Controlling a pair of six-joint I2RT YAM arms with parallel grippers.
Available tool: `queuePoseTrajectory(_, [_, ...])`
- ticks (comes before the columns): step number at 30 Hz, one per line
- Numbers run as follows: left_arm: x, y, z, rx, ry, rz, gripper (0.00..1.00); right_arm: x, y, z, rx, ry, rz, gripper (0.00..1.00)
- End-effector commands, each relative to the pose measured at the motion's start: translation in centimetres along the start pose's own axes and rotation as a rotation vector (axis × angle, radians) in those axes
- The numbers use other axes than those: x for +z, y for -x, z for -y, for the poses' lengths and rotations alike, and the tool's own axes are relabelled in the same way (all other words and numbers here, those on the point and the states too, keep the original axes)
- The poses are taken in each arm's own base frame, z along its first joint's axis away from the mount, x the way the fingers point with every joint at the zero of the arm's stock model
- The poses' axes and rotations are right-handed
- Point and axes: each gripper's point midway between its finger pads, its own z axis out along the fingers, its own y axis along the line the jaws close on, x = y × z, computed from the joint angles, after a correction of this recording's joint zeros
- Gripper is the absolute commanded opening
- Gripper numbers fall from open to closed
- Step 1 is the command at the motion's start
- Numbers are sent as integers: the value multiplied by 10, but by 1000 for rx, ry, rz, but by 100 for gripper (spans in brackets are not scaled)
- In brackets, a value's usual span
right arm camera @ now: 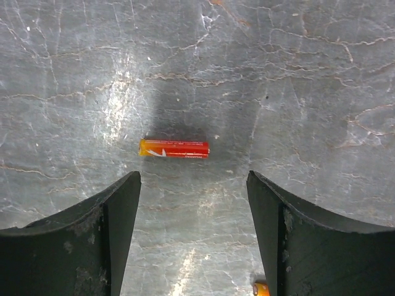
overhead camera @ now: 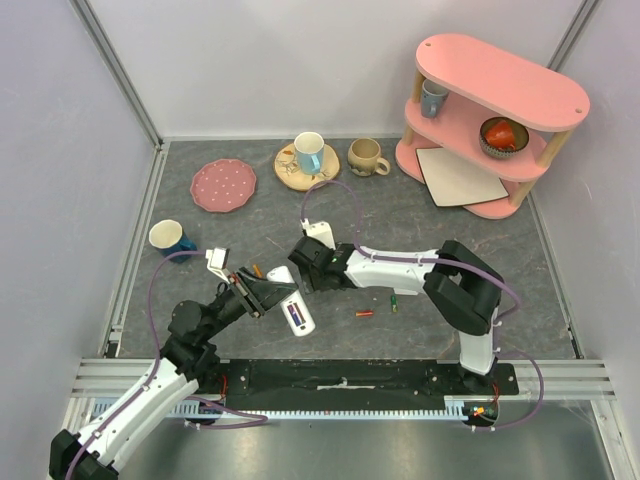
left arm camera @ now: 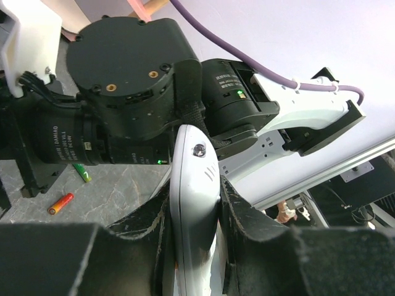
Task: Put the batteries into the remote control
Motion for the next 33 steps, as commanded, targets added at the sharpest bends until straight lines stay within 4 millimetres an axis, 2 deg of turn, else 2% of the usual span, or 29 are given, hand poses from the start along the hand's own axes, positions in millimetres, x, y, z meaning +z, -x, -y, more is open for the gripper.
queuePoseTrajectory(1, [-2,-1,-6,33,-3,13,2,4,15,-13,48,-1,37,78])
queuePoseTrajectory(5, [-3,-2,-8,29,2,9,2,6,20,-19,49,8,42,78])
queuePoseTrajectory(11, [-2,-2,-10,30,8,8,2,13,16,-21,50,-2,31,77])
queuePoseTrajectory(33, [-3,-3,-14,28,17,9,2,30,9,-10,56,7,-9,67])
